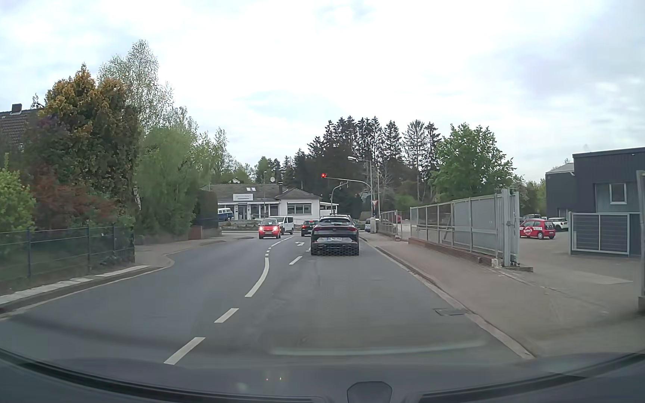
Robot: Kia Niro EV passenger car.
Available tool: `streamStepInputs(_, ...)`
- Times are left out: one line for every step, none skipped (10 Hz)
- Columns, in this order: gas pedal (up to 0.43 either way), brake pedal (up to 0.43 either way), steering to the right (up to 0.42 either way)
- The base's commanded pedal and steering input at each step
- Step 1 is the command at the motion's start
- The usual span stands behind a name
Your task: Follow the waypoints while adhering to traffic rules and regulations
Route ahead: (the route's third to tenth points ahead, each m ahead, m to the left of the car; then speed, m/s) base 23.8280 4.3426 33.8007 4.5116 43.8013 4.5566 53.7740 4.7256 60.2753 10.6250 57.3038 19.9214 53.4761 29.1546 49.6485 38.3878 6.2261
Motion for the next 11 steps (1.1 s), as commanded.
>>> streamStepInputs(0.0,0.0,-0.005)
streamStepInputs(0.028,0.0,-0.006)
streamStepInputs(0.047,0.0,-0.007)
streamStepInputs(0.047,0.0,-0.008)
streamStepInputs(0.047,0.0,-0.009)
streamStepInputs(0.047,0.0,-0.012)
streamStepInputs(0.047,0.0,-0.018)
streamStepInputs(0.047,0.0,-0.02)
streamStepInputs(0.059,0.0,-0.026)
streamStepInputs(0.059,0.0,-0.032)
streamStepInputs(0.059,0.0,-0.038)
